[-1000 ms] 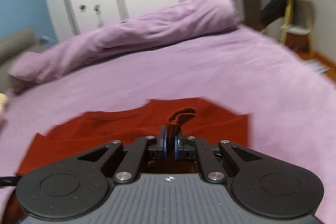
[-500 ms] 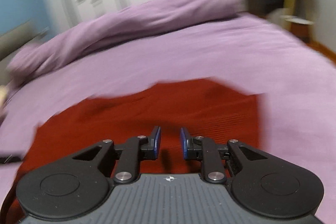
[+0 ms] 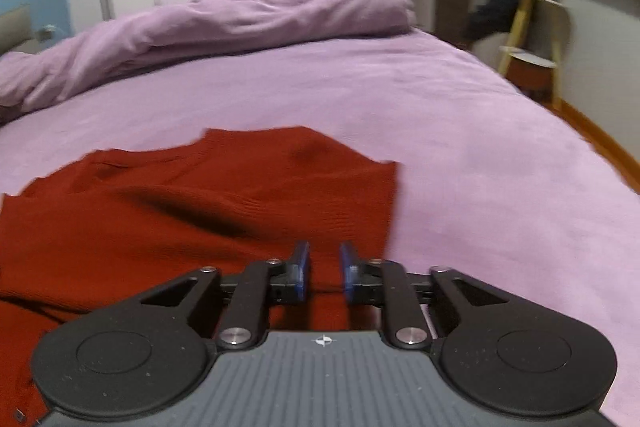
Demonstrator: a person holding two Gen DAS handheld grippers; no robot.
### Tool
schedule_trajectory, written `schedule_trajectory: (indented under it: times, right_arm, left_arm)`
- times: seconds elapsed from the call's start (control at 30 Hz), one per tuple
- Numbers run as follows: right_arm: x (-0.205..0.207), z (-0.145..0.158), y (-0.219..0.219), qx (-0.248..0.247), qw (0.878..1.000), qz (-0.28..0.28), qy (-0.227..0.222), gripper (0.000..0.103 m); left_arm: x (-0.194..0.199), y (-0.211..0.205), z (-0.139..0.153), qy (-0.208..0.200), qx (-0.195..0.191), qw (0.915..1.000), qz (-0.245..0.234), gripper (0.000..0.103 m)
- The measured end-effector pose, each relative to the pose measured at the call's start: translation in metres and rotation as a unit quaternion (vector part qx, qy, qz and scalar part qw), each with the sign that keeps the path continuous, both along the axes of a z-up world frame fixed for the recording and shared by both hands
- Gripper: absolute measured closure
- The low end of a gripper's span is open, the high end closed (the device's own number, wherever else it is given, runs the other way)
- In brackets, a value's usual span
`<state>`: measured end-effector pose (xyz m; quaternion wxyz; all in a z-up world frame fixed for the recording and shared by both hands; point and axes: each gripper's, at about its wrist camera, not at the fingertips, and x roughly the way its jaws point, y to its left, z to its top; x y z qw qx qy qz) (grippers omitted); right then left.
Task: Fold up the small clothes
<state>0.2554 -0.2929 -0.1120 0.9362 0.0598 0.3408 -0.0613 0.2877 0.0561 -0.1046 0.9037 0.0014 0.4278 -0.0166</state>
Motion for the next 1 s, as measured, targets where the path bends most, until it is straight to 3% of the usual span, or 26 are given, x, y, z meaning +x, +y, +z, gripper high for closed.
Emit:
schedule_trajectory:
  times: [0.13,0.2,0.33,0.47,0.6,0.67,0.77,1.0]
  right_arm:
    - [-0.010,0.005,-0.011,0.094,0.996,-0.008,0.001,0.064]
    - [-0.014,0.002,-0.014,0.115,0.993,-0.014,0.004,0.063]
    - [-0.004,0.004,-0.007,0.111,0.994,-0.005,-0.004,0.063]
    - [0.009,-0.003,-0.005,0.127,0.992,-0.018,0.020,0.068]
    - [0.003,0.013,-0.003,0.093,0.995,-0.045,0.000,0.070]
    - [0.000,0.016,-0.004,0.109,0.993,-0.034,-0.009,0.070]
    - [0.003,0.008,-0.002,0.137,0.990,-0.022,0.016,0.070]
    - [0.003,-0.004,-0.014,0.196,0.979,-0.050,0.020,0.070]
  left_arm:
    - [-0.004,-0.003,0.004,0.004,0.003,0.9999,-0.010,0.051]
    - [-0.007,-0.003,0.005,0.005,0.003,0.9999,-0.011,0.051]
    - [-0.008,-0.003,0.007,0.006,-0.002,0.9999,-0.008,0.051]
    - [-0.009,-0.003,0.009,0.009,-0.003,0.9999,-0.007,0.051]
    - [-0.012,0.000,0.012,0.007,-0.009,0.9999,-0.006,0.051]
    - [-0.012,0.001,0.012,0.006,-0.013,0.9999,-0.004,0.051]
    - [-0.011,0.002,0.011,0.008,-0.020,0.9998,0.003,0.051]
    - [-0.012,0.001,0.011,0.009,-0.013,0.9999,-0.005,0.051]
